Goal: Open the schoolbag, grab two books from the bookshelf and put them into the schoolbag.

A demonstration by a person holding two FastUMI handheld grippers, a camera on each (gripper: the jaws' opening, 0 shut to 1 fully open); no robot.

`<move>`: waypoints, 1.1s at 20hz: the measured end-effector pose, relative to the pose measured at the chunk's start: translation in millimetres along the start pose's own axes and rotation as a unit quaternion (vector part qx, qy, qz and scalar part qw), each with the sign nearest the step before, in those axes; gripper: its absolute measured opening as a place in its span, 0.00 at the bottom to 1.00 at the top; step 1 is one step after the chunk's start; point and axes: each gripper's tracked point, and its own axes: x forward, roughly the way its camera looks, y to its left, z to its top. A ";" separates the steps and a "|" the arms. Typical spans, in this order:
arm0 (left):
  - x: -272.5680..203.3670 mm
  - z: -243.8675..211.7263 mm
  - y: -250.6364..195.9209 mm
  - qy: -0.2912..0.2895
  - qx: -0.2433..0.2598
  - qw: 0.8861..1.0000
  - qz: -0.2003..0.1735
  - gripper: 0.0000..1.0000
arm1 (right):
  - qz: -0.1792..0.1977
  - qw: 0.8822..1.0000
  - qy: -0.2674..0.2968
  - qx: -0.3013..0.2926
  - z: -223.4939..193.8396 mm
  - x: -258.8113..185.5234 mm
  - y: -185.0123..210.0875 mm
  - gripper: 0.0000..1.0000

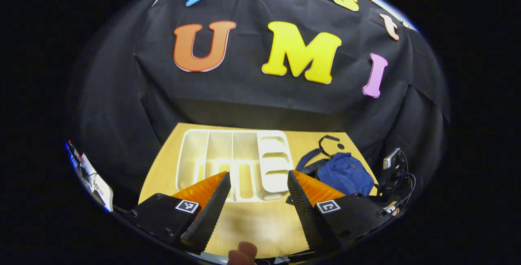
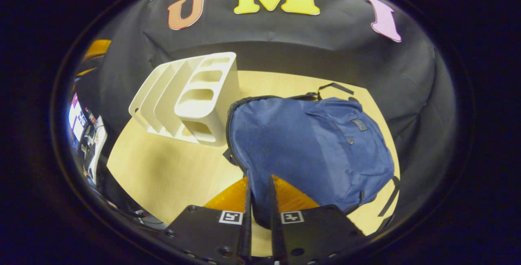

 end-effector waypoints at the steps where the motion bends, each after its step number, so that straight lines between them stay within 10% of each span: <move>1: -3.4 4.9 4.1 -0.015 -0.007 1.000 0.002 0.89 | 0.008 1.000 0.004 0.007 -4.2 2.1 5.5 0.24; 4: -13.7 26.7 15.9 -0.061 -0.023 0.998 0.010 0.89 | 0.041 0.998 0.016 0.037 -12.4 6.5 25.8 0.68; 8: -26.2 59.5 33.6 -0.121 -0.015 0.992 0.030 0.89 | 0.070 0.996 -0.016 0.055 11.4 -10.1 43.3 0.96; 14: -41.1 106.4 36.7 -0.189 -0.009 0.981 0.040 0.98 | 0.075 0.979 -0.184 0.042 126.8 -96.7 53.2 0.94; 22: -57.7 145.4 24.4 -0.245 0.026 0.967 0.062 0.98 | -0.064 0.886 -0.459 0.015 239.9 -251.6 18.3 0.96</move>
